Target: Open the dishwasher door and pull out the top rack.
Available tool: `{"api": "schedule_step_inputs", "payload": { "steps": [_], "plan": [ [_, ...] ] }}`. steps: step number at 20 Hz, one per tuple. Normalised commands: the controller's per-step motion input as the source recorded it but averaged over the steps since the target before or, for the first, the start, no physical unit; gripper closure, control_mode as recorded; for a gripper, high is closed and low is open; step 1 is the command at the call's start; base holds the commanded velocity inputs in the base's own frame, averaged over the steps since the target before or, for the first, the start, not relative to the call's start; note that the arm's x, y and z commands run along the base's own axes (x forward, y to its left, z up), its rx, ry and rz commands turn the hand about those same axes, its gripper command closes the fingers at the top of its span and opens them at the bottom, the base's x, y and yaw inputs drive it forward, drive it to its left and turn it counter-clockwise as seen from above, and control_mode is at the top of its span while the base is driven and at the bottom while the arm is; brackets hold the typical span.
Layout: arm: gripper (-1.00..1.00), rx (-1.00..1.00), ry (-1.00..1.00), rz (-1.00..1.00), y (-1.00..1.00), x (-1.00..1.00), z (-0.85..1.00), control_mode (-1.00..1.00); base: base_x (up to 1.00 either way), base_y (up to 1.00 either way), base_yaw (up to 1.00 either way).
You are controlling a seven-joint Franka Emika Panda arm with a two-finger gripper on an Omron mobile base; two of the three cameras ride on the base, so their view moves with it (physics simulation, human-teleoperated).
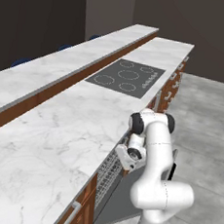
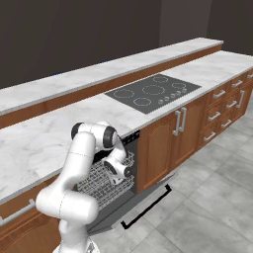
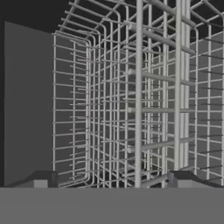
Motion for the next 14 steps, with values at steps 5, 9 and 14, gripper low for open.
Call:
{"api": "schedule_step_inputs", "payload": {
  "steps": [5, 9, 14],
  "plan": [
    [-1.0, -0.02, 0.0, 0.0, 0.18, 0.12, -0.21, -1.0, 0.0, 0.0, 0.0],
    [-1.0, -0.02, 0.0, 0.0, 0.18, 0.14, -0.24, -1.0, 0.0, 0.0, 0.0],
    [-1.0, -0.02, 0.0, 0.0, 0.2, 0.14, -0.26, -1.0, 0.0, 0.0, 0.0]
  ]
}}
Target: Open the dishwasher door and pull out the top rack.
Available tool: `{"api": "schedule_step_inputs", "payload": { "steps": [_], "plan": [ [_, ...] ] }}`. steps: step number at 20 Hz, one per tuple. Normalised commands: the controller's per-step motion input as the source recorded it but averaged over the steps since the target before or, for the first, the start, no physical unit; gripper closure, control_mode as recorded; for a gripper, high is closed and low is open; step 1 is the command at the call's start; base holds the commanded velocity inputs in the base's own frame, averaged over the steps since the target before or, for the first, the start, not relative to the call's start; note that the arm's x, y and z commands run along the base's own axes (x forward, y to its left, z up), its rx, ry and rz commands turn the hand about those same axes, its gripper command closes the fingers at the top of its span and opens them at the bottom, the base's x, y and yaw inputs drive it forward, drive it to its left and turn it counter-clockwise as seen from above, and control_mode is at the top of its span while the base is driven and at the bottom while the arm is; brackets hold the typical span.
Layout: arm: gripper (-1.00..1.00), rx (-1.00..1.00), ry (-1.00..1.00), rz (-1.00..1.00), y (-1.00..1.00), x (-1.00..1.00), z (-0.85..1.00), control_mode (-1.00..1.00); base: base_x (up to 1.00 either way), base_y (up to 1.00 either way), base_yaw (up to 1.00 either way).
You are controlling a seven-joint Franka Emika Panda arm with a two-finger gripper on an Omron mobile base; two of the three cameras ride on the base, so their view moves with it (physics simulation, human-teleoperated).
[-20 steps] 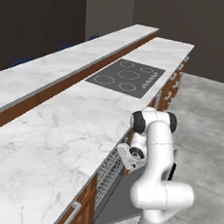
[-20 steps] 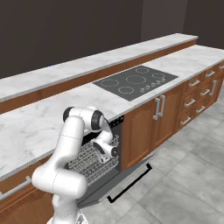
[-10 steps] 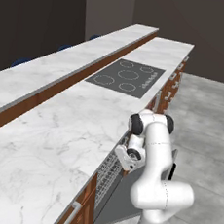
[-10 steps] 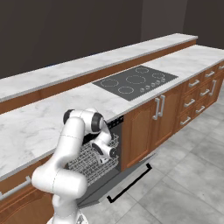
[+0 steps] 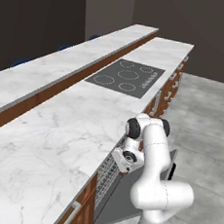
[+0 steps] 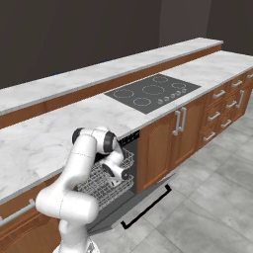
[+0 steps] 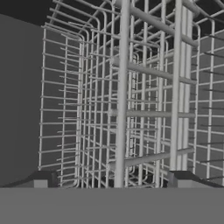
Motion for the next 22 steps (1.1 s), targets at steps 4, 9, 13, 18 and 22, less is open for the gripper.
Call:
{"api": "schedule_step_inputs", "payload": {
  "steps": [4, 9, 13, 18, 22],
  "plan": [
    [-1.0, -0.02, 0.0, 0.0, 0.19, 0.14, -0.27, -1.0, 0.0, 0.0, 0.0],
    [-1.0, -0.02, 0.0, 0.0, 0.19, 0.12, -0.27, -1.0, 0.0, 0.0, 0.0],
    [-1.0, -0.02, 0.0, 0.0, 0.18, 0.13, -0.26, -1.0, 0.0, 0.0, 0.0],
    [-1.0, -0.05, 0.0, 0.0, 0.14, 0.08, -0.27, -1.0, 0.0, 0.0, 0.0],
    [-1.0, -0.26, 0.0, -0.07, 0.03, 0.0, -0.13, -1.0, 0.0, 0.0, 0.0]
  ]
}}
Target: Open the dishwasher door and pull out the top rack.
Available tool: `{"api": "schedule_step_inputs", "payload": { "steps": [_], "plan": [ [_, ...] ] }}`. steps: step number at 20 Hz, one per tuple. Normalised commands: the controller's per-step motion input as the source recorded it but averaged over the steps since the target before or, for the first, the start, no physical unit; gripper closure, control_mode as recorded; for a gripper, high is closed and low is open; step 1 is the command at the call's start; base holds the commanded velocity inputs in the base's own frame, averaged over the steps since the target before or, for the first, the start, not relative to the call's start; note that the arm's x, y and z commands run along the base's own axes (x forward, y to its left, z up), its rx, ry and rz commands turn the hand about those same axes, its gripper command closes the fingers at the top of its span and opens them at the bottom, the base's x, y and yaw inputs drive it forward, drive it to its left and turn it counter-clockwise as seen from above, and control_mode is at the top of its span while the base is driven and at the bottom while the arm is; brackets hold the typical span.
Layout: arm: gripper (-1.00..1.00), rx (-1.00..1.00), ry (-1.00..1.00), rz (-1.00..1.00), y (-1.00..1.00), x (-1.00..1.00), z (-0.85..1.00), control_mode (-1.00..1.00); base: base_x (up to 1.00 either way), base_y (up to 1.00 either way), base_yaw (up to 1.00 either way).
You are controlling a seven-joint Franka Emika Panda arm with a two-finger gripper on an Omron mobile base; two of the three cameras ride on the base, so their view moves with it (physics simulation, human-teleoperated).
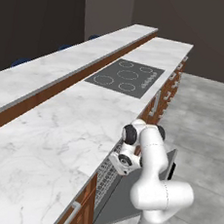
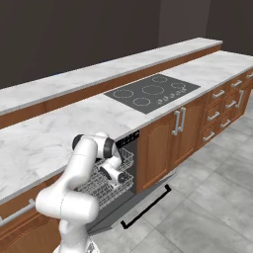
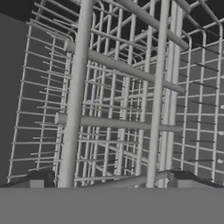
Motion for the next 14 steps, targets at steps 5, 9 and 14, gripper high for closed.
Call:
{"api": "schedule_step_inputs", "payload": {
  "steps": [5, 9, 14],
  "plan": [
    [-1.0, -0.36, 0.05, -0.17, 0.0, 0.0, -0.01, -1.0, 0.0, 0.0, 0.0],
    [-1.0, -0.34, 0.14, -0.22, -0.03, 0.0, -0.01, -1.0, 0.0, 0.0, 0.0],
    [-1.0, -0.34, 0.21, -0.25, -0.1, 0.0, 0.0, -1.0, 0.0, 0.0, 0.0]
  ]
}}
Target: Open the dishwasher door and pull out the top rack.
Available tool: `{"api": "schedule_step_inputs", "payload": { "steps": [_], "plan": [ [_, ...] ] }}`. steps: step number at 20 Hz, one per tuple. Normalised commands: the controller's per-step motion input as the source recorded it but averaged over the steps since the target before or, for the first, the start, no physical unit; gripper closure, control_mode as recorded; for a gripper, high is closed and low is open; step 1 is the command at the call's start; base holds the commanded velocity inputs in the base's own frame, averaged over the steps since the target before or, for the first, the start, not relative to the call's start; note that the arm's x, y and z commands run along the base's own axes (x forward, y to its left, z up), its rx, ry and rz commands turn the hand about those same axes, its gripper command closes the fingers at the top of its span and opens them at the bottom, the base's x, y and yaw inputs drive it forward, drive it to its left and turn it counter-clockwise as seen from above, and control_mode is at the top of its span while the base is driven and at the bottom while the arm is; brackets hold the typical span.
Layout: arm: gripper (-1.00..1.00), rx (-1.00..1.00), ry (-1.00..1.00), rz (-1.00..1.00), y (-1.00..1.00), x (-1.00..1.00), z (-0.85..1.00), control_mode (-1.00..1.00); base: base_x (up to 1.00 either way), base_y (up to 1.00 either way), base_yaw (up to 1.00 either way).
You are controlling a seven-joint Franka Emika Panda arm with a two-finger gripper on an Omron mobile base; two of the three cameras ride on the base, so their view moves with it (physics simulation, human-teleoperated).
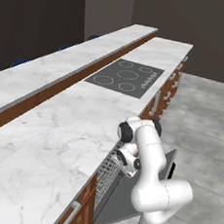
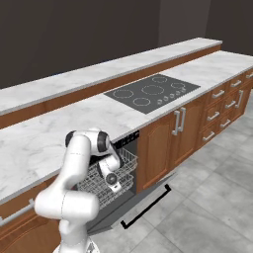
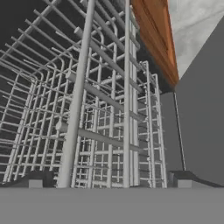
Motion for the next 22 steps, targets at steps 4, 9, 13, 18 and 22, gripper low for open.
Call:
{"api": "schedule_step_inputs", "payload": {
  "steps": [4, 9, 13, 18, 22],
  "plan": [
    [-1.0, -0.34, 0.3, -0.26, -0.11, 0.01, 0.0, -1.0, 0.0, 0.0, 0.0],
    [-1.0, -0.33, 0.34, -0.26, -0.13, 0.07, 0.0, -1.0, 0.0, 0.0, 0.0],
    [-1.0, -0.29, 0.36, -0.26, -0.16, 0.12, 0.0, -1.0, 0.0, 0.0, 0.0],
    [-1.0, -0.23, 0.39, -0.26, -0.32, 0.07, 0.0, -1.0, 0.0, 0.0, 0.0],
    [-1.0, -0.18, 0.43, -0.26, -0.45, 0.05, 0.0, -1.0, 0.0, 0.0, 0.0]
  ]
}}
